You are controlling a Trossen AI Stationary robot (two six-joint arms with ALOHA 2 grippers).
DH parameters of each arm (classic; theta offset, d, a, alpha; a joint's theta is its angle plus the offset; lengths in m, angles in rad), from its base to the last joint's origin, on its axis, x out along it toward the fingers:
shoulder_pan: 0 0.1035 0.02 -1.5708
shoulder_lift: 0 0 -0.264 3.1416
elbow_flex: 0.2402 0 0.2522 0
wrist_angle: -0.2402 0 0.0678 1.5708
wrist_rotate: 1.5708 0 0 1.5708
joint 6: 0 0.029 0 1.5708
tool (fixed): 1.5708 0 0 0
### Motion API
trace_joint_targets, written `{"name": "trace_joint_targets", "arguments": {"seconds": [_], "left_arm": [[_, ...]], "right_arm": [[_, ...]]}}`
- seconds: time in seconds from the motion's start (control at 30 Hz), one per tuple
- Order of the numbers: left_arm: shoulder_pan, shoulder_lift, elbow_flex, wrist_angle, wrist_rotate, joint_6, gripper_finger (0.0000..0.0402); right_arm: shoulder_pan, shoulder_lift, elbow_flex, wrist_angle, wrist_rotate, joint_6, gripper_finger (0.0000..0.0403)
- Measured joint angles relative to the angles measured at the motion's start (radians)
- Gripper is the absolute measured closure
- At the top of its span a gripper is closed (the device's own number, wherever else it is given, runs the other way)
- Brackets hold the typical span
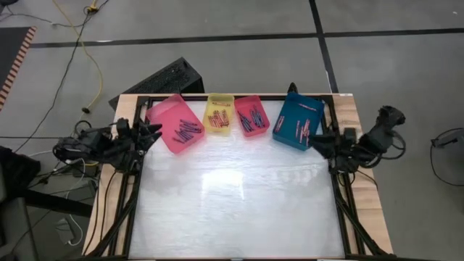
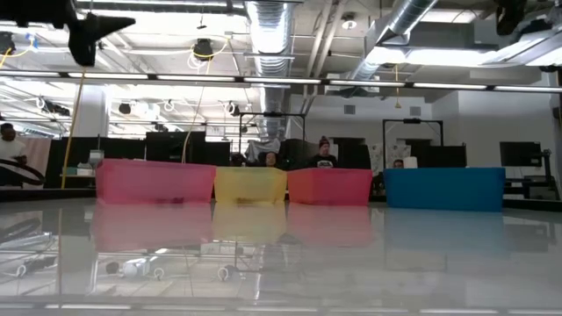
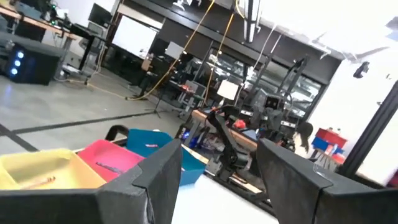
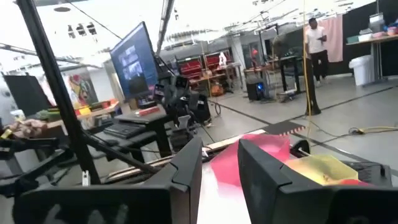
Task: Sort crayons
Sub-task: Return to Home Position
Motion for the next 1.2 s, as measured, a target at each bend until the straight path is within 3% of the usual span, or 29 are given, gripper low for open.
{"name": "trace_joint_targets", "arguments": {"seconds": [0.63, 0.97, 1.2], "left_arm": [[-0.001, 0.000, -0.197, 0.006, 0.086, -0.085, 0.0203], [-0.001, 0.002, -0.301, 0.019, 0.089, -0.153, 0.0203], [-0.002, 0.002, -0.318, 0.079, 0.100, -0.112, 0.0203]], "right_arm": [[0.055, -0.200, -0.349, 0.187, 0.076, -0.036, 0.0290], [0.055, -0.220, -0.425, 0.155, 0.072, -0.002, 0.0290], [0.054, -0.219, -0.425, 0.154, 0.073, -0.040, 0.0290]]}}
